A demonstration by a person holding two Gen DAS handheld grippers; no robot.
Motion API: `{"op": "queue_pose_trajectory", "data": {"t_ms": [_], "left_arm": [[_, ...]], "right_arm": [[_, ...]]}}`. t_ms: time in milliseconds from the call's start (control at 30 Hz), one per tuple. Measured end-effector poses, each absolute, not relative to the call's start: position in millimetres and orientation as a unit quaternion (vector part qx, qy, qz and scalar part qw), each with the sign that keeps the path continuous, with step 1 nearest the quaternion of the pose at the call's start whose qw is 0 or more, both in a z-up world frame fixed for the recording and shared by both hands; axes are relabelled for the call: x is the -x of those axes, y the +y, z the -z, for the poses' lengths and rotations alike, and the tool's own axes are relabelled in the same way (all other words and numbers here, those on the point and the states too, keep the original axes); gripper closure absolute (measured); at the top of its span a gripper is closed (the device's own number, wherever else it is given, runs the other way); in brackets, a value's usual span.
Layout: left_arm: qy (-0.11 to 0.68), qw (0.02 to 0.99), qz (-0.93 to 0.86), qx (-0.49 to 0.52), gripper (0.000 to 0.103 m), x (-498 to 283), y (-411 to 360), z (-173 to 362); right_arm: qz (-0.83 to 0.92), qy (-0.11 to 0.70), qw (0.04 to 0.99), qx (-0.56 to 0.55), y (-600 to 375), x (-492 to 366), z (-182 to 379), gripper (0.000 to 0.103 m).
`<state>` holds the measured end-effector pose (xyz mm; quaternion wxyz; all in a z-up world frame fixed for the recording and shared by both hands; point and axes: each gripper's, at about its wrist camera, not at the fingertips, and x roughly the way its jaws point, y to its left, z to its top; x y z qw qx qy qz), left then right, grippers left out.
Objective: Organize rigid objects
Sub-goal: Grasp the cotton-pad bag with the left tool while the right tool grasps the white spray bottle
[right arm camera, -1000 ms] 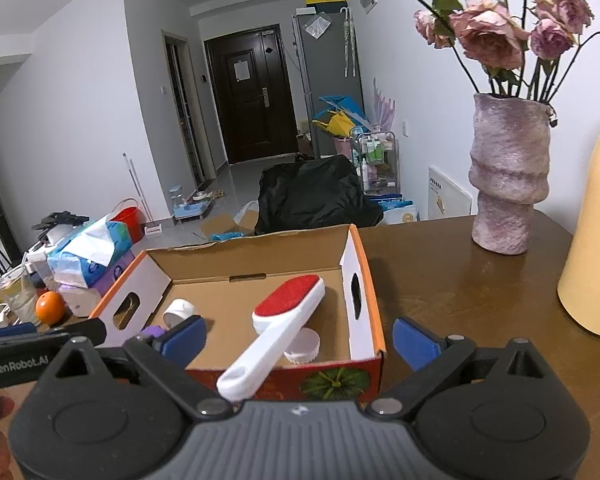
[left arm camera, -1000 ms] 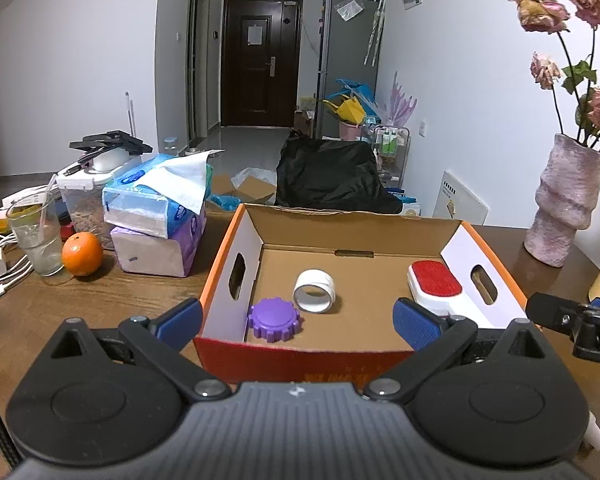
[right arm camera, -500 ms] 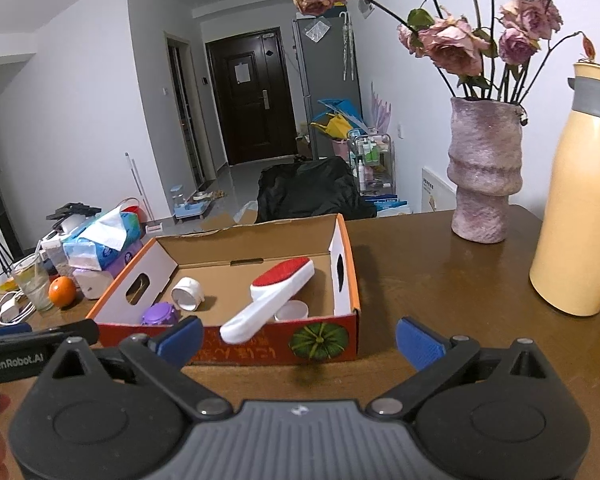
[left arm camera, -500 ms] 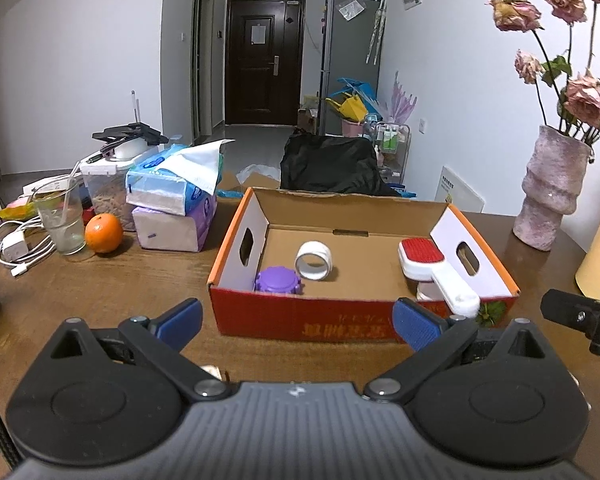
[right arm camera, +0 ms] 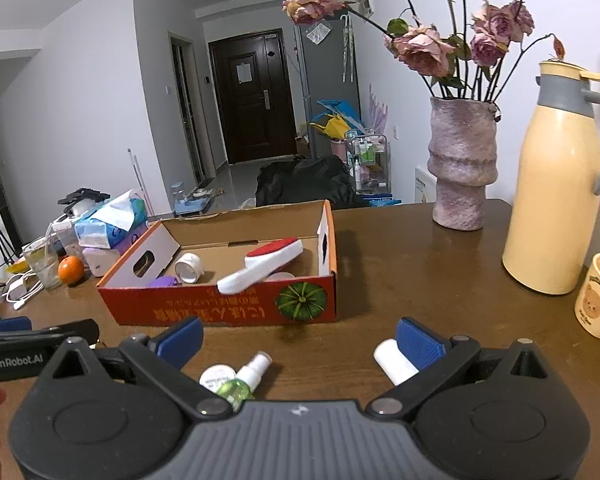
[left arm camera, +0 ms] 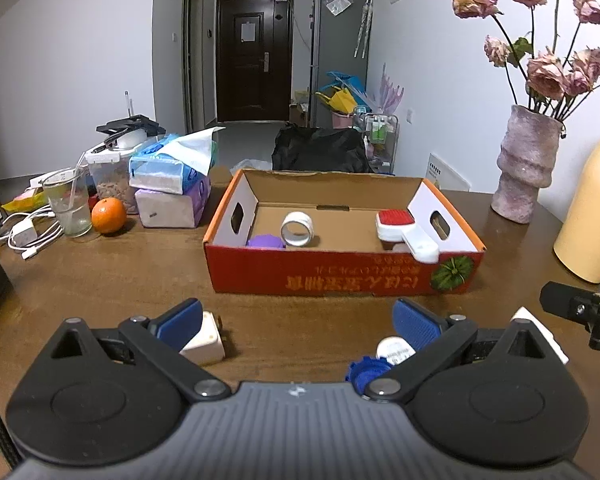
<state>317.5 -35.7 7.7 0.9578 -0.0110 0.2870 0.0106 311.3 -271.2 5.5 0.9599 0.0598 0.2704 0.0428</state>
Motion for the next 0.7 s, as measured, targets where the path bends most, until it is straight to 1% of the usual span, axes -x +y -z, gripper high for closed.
{"op": "queue_pose_trajectory", "data": {"t_ms": [367,700], "left_arm": [[0.319,0.947,-0.024,0.012,0.0,-293,-46,13],[0.349,0.935,-0.057,0.006,0.0,-294,-60,40]], "right_arm": [[-0.045,0.277,0.958,-0.055,-286,-278,8,0.0],[-0.05,0.291,0.954,-0.045,-299,-264,26,0.0]]}}
